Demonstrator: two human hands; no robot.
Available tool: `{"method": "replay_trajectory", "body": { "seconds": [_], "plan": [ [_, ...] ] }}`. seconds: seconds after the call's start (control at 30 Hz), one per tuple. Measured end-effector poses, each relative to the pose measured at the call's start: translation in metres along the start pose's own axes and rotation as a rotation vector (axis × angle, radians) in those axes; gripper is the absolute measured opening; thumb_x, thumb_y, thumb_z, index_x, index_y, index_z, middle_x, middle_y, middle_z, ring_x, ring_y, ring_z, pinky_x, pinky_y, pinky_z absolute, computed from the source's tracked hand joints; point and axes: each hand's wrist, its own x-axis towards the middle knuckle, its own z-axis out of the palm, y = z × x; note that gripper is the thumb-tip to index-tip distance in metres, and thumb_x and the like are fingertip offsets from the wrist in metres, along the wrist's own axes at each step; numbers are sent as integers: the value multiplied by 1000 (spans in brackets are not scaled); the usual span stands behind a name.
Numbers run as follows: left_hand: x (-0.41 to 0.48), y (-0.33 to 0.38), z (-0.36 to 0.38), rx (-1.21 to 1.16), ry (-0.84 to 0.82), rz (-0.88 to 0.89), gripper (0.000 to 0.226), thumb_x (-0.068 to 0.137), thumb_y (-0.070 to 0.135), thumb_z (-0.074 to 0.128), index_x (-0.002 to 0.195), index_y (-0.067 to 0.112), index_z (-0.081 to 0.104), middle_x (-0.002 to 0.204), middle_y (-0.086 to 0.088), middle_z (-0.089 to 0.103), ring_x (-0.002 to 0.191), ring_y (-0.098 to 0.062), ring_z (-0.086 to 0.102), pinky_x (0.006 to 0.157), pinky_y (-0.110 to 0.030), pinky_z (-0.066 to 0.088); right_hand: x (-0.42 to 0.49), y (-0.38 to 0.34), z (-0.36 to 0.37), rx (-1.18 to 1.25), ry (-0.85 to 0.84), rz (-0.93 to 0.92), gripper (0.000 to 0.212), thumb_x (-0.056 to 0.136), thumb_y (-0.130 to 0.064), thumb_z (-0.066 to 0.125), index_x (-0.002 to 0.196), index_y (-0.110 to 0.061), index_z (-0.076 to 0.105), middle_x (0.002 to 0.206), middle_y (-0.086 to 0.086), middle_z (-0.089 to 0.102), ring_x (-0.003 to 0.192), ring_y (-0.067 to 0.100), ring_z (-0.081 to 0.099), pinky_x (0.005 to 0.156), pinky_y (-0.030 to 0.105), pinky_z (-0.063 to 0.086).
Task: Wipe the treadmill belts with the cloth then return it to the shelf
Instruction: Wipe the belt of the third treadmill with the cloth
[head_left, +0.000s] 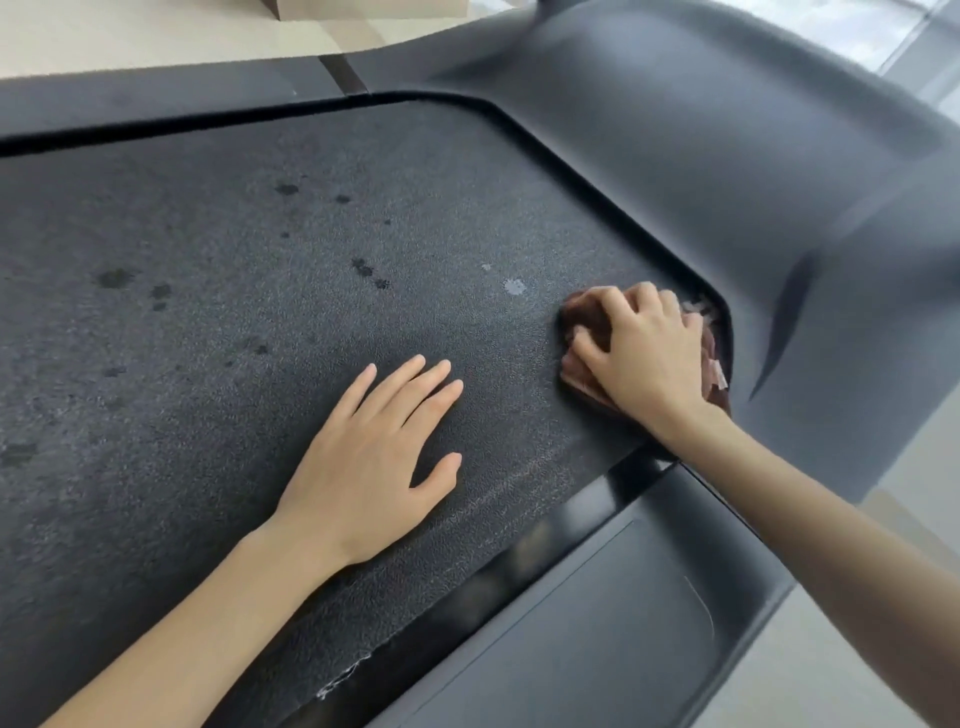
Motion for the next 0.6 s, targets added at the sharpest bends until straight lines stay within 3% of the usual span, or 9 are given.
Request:
{"method": "replay_trajectory", "body": {
  "seconds": [0.1,0.17,0.23,0.37,0.43,0.5,0.6],
  "plan": [
    [0,0,-1,0,-3,7,63,89,50,26,142,20,37,151,5,29,142,-12,18,116,-42,17,-28,-7,-8,117,16,-327,44,82,-51,44,111,-24,61,98,8,58,96,32,53,80,43,42],
    [0,-1,0,2,-7,14,62,89,50,26,142,20,37,151,6,29,142,-12,18,117,-41,16,-17,3,-12,166,-65,-418,47,80,-54,42,113,-26,61,98,6,59,96,30,54,81,43,45],
    [0,-2,1,0,-10,13,62,89,50,26,142,20,37,151,7,29,142,-11,16,117,-40,15,15,22,-5,128,-78,-343,42,83,-51,48,116,-27,59,103,7,59,103,31,50,85,42,43],
    [0,-2,0,-17,11,11,62,88,50,28,141,21,39,150,7,31,142,-10,18,117,-39,14,82,40,16,54,-47,165,42,87,-44,50,121,-19,54,121,19,54,116,38,43,95,47,37],
    [-1,-2,0,-20,15,7,61,88,50,28,141,21,40,150,7,32,142,-10,18,117,-39,15,92,24,23,8,-17,296,43,88,-43,47,118,-13,54,122,23,52,116,39,43,96,46,33],
    [-1,-2,0,-23,18,6,62,87,50,29,141,22,40,150,8,32,142,-9,17,117,-39,15,88,-1,24,-21,10,233,43,88,-43,46,115,-11,55,119,23,53,113,38,44,93,44,34],
    [-1,-3,-1,-25,27,3,62,87,50,29,140,21,41,150,7,33,141,-9,19,117,-39,15,57,-42,20,48,42,-43,41,86,-45,49,111,-14,58,110,17,58,107,35,48,86,42,36]
  ]
}}
